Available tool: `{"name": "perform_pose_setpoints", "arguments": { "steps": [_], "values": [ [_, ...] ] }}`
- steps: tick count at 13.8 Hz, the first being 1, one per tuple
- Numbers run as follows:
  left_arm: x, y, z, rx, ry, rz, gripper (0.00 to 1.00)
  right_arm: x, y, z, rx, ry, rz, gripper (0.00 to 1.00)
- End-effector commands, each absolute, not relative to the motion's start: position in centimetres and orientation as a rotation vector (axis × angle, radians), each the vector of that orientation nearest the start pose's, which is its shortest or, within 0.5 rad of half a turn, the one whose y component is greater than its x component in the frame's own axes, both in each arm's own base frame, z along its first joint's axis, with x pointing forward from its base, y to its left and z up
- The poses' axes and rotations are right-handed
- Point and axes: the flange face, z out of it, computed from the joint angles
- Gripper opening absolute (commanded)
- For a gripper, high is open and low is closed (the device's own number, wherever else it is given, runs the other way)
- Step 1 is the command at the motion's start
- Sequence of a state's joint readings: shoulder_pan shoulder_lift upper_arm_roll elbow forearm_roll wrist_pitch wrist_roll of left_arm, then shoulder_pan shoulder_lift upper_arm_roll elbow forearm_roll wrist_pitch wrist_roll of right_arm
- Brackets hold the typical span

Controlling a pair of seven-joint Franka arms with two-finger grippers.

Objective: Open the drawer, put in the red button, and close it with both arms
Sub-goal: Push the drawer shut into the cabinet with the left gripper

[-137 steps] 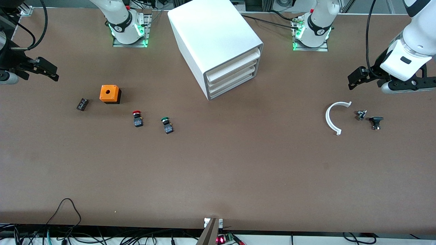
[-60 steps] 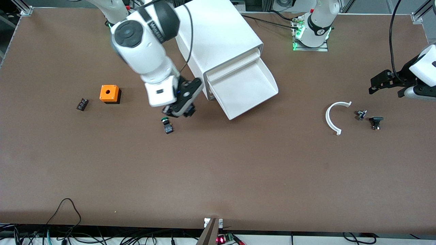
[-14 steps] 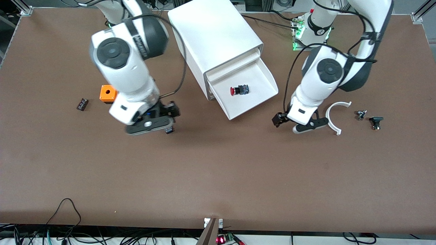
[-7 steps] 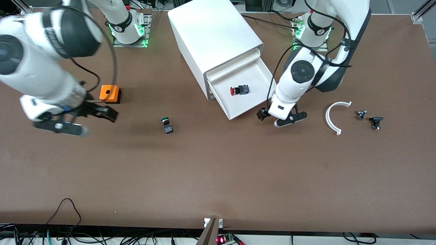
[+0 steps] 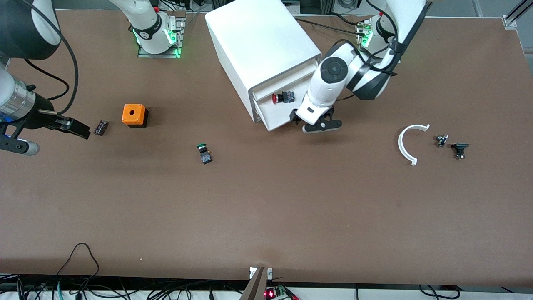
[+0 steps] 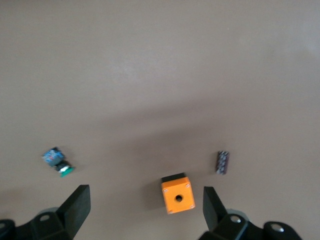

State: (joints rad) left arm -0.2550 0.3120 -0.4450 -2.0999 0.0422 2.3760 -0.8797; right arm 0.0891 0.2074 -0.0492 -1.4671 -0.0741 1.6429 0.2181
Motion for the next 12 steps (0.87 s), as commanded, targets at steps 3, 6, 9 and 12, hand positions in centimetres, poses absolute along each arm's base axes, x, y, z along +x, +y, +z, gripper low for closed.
{"name": "perform_pose_setpoints", "arguments": {
  "steps": [3, 6, 9, 12],
  "values": [
    [38.8, -40.1, 28.7, -3.191, -0.092, 0.153, 1.0, 58.2, -0.5, 55.9, -3.221, 0.002, 0.051, 1.0],
    [38.5, -40.3, 28.6, -3.19, -0.079, 0.157, 1.0, 55.5, -0.9, 55.4, -3.21, 0.035, 0.078, 1.0],
    [41.2, -38.4, 30.9, -3.21, -0.147, 0.062, 1.0, 55.6, -1.8, 54.9, -3.2, 0.061, 0.039, 1.0],
    [51.0, -28.5, 36.8, -3.21, -0.516, -0.157, 1.0, 55.4, -1.8, 55.2, -3.198, 0.043, 0.037, 1.0]
  ]
}}
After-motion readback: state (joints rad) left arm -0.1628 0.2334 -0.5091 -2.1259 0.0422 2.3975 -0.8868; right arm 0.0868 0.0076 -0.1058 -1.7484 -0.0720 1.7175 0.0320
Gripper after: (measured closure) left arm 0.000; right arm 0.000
